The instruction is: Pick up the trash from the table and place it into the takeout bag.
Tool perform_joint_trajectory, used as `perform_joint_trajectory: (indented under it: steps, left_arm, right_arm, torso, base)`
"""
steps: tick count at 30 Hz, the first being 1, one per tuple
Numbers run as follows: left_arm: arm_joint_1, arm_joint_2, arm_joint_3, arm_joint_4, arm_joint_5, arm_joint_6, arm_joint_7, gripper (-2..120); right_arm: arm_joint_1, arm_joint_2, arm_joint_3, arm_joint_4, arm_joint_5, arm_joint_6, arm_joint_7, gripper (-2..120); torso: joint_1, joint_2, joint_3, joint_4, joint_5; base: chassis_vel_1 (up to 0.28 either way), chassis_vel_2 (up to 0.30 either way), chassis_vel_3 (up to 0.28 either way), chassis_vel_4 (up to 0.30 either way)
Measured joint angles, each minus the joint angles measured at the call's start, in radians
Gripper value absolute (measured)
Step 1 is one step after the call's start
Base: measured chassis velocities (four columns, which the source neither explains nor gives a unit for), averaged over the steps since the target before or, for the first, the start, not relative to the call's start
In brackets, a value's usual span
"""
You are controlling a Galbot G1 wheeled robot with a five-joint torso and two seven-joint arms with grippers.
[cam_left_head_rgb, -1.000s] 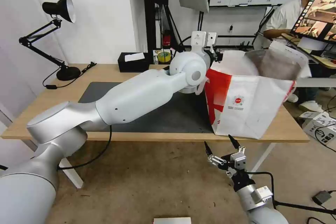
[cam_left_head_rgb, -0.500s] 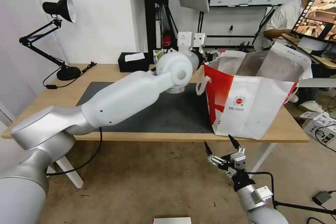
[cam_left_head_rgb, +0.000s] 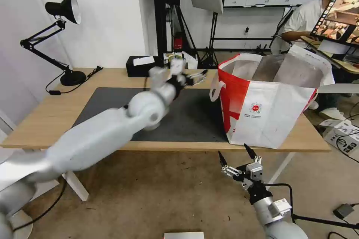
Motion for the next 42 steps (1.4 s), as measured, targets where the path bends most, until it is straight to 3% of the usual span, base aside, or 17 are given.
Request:
perform_joint_trajectory:
  steps: [3, 6, 7, 10, 15, 16, 18, 26, 30, 34, 42]
  left_arm:
    - [0.064, 0.048, -0.053, -0.017, 0.049, -0.042, 0.053, 100]
    - [0.182, 0.111, -0.153, -0.041, 0.115, -0.091, 0.146, 100]
    - [0.182, 0.111, -0.153, -0.041, 0.115, -0.091, 0.146, 100]
    - [0.354, 0.153, -0.286, -0.073, 0.171, -0.113, 0.212, 100]
    - [0.496, 0.174, -0.406, -0.086, 0.219, -0.137, 0.258, 100]
    - [0.575, 0.182, -0.483, -0.094, 0.247, -0.148, 0.281, 100]
    - [0.677, 0.188, -0.557, -0.098, 0.277, -0.185, 0.298, 100]
    - [0.896, 0.175, -0.715, -0.101, 0.362, -0.321, 0.301, 100]
    - [0.968, 0.153, -0.787, -0.105, 0.381, -0.335, 0.309, 100]
    - [1.130, 0.093, -0.928, -0.127, 0.419, -0.344, 0.337, 100]
    - [1.314, 0.010, -1.093, -0.133, 0.506, -0.353, 0.340, 100]
  right_arm:
    - [0.000, 0.000, 0.000, 0.000, 0.000, 0.000, 0.000, 100]
    - [0.000, 0.000, 0.000, 0.000, 0.000, 0.000, 0.000, 100]
    - [0.000, 0.000, 0.000, 0.000, 0.000, 0.000, 0.000, 100]
    - [0.000, 0.000, 0.000, 0.000, 0.000, 0.000, 0.000, 100]
    - [0.000, 0.000, 0.000, 0.000, 0.000, 0.000, 0.000, 100]
    - [0.000, 0.000, 0.000, 0.000, 0.000, 0.000, 0.000, 100]
    - [0.000, 0.000, 0.000, 0.000, 0.000, 0.000, 0.000, 100]
    - [0.000, 0.000, 0.000, 0.000, 0.000, 0.000, 0.000, 100]
    - [0.000, 0.000, 0.000, 0.000, 0.000, 0.000, 0.000, 100]
    - [0.000, 0.000, 0.000, 0.000, 0.000, 0.000, 0.000, 100]
    - [0.000, 0.000, 0.000, 0.000, 0.000, 0.000, 0.000, 100]
  torso:
    - [0.000, 0.000, 0.000, -0.0005, 0.0003]
    - [0.000, 0.000, 0.000, -0.0004, 0.0003]
    - [0.000, 0.000, 0.000, -0.0004, 0.0003]
    - [0.000, 0.000, 0.000, -0.0003, 0.0000]
    - [0.000, 0.000, 0.000, -0.0004, 0.0002]
    - [0.000, 0.000, 0.000, -0.0003, 0.0002]
    - [0.000, 0.000, 0.000, -0.0001, 0.0003]
    - [0.000, 0.000, 0.000, -0.0005, 0.0005]
    - [0.000, 0.000, 0.000, -0.0006, 0.0002]
    - [0.000, 0.000, 0.000, -0.0004, 0.0004]
    - [0.000, 0.000, 0.000, -0.0003, 0.0004]
  base:
    - [0.000, 0.000, 0.000, 0.000]
    - [0.000, 0.000, 0.000, 0.000]
    - [0.000, 0.000, 0.000, 0.000]
    - [0.000, 0.000, 0.000, 0.000]
    - [0.000, 0.000, 0.000, 0.000]
    - [0.000, 0.000, 0.000, 0.000]
    - [0.000, 0.000, 0.000, 0.000]
    - [0.000, 0.000, 0.000, 0.000]
    - [0.000, 0.000, 0.000, 0.000]
    - [0.000, 0.000, 0.000, 0.000]
    - [0.000, 0.000, 0.000, 0.000]
